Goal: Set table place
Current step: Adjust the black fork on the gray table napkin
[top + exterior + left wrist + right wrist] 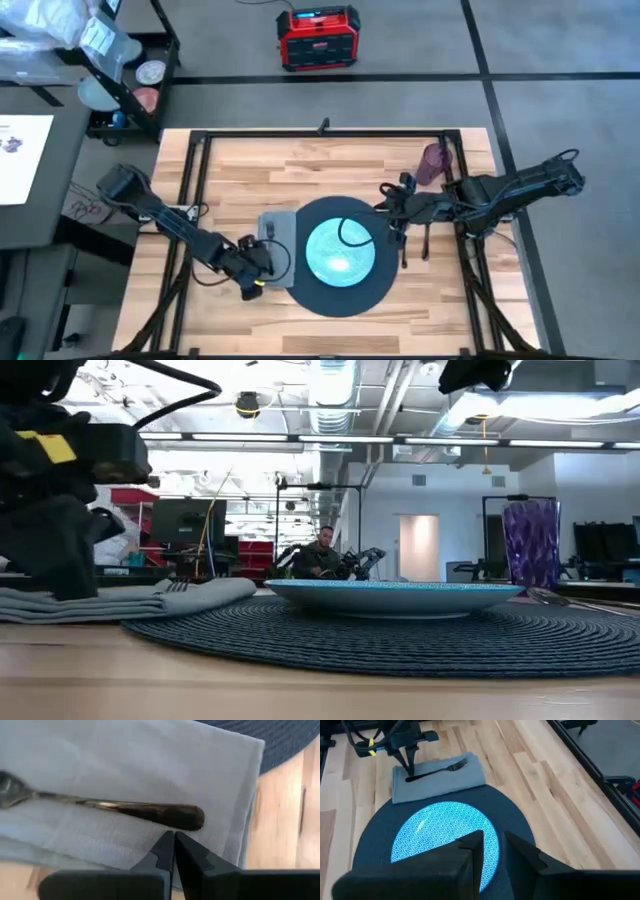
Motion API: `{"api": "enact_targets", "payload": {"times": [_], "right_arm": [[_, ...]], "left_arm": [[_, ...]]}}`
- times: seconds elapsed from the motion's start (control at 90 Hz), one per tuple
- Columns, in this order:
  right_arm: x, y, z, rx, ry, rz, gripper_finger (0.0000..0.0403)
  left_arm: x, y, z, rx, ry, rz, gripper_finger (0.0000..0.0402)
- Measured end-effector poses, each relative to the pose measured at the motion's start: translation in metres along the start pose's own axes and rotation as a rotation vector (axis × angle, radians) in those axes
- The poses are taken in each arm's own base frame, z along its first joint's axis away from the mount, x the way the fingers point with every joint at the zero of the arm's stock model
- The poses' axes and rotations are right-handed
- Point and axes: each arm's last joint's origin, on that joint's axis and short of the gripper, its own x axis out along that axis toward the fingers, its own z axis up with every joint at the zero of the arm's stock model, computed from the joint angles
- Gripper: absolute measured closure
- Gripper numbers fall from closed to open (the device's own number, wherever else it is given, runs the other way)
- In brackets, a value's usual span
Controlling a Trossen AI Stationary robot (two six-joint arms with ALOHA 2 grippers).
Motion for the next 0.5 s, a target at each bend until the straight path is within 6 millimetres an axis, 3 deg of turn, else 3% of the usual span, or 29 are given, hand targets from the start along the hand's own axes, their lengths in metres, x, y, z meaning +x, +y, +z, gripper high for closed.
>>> {"api": "enact_targets", "payload": {"times": [0.122, 0.344, 0.5], "right_arm": [[0.000, 0.000, 0.000, 0.000, 0.001, 0.000, 0.0343], [0.000, 0.000, 0.000, 0.000, -0.001, 0.000, 0.0343], [0.000, 0.000, 0.000, 0.001, -0.003, 0.001, 0.0343]], "left_arm": [[-0.005, -0.001, 0.005, 0.002, -0.060, -0.009, 0.0401], [0.003, 0.004, 0.006, 0.019, -0.048, 0.033, 0.0401], [0.004, 0.018, 0.004, 0.020, -0.033, 0.205, 0.0401]]}}
